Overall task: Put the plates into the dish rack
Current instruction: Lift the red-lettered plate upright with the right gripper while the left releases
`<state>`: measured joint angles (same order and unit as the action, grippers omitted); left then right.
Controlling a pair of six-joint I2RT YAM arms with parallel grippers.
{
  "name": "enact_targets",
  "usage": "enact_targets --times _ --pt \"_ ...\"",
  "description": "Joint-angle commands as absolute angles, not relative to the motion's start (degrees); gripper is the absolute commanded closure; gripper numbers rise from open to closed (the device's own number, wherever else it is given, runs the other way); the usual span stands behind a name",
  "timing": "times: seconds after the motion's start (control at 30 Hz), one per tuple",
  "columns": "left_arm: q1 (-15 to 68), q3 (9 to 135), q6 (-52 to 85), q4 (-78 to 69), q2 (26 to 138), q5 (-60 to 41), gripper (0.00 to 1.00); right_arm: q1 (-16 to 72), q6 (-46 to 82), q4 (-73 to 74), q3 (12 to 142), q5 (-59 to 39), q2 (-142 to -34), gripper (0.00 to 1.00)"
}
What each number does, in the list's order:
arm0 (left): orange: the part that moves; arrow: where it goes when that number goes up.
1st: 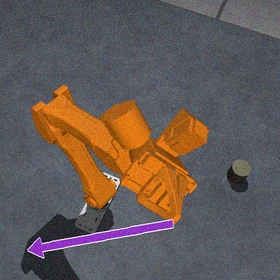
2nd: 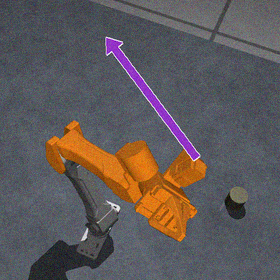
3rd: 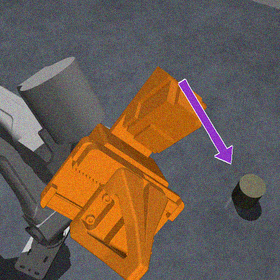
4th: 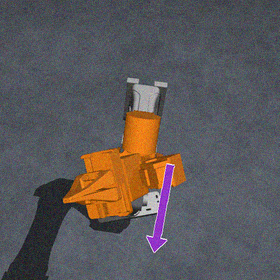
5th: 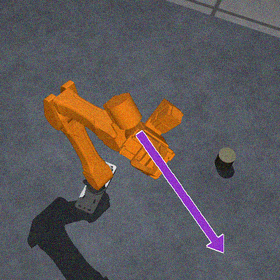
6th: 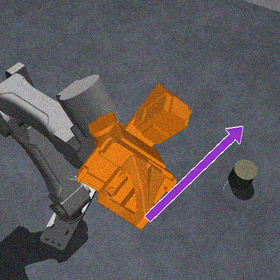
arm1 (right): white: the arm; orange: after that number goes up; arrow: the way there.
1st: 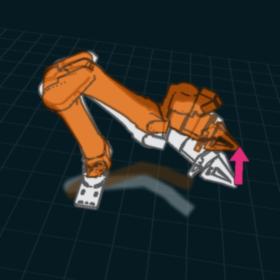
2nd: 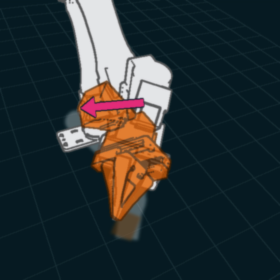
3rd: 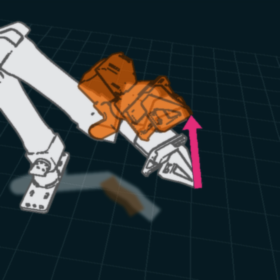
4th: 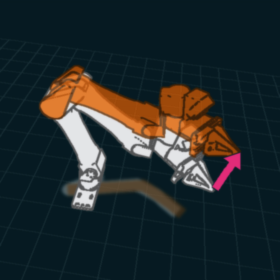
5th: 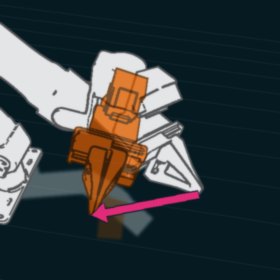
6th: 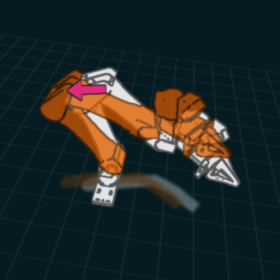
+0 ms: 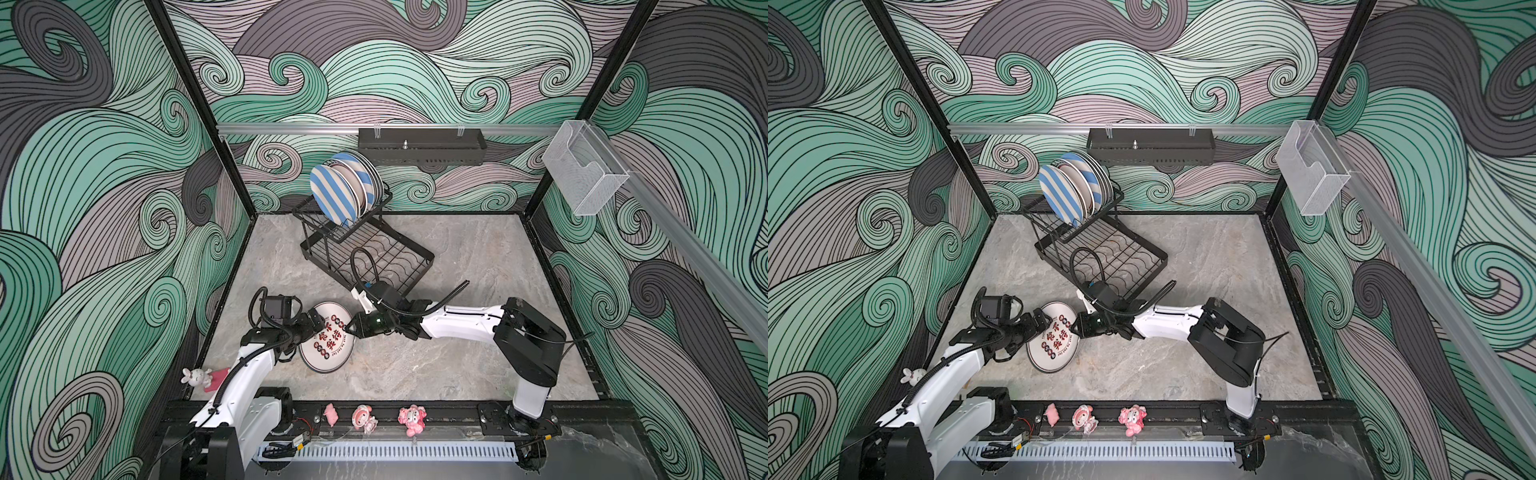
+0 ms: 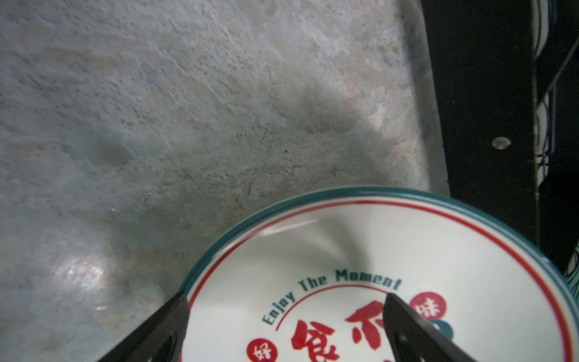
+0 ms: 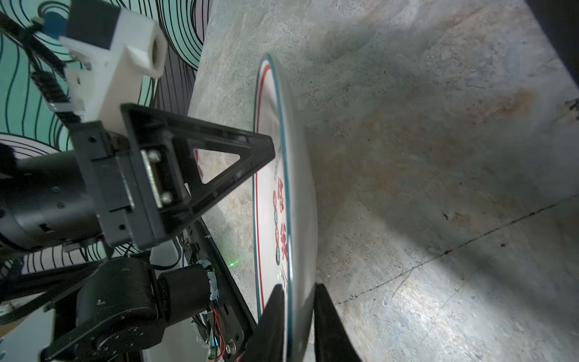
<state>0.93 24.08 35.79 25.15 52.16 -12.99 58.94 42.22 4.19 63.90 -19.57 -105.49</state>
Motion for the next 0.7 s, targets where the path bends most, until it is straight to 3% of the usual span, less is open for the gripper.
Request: enact_targets --times 0.0,0.3,0.67 --pt "1.05 27.52 36.12 27.89 50.49 -14.42 0.02 59.28 39.29 1.51 65.04 -17.06 -102.20 0.86" --pt "1.04 32.14 34.67 30.93 48.12 -11.95 0.02 58.41 35.94 -2.31 64.88 -12.94 -96.81 1.00" --pt "0.01 50.72 21.40 40.83 52.03 -10.71 0.01 51.04 23.36 -16.35 67.05 -5.81 -80.32 1.00"
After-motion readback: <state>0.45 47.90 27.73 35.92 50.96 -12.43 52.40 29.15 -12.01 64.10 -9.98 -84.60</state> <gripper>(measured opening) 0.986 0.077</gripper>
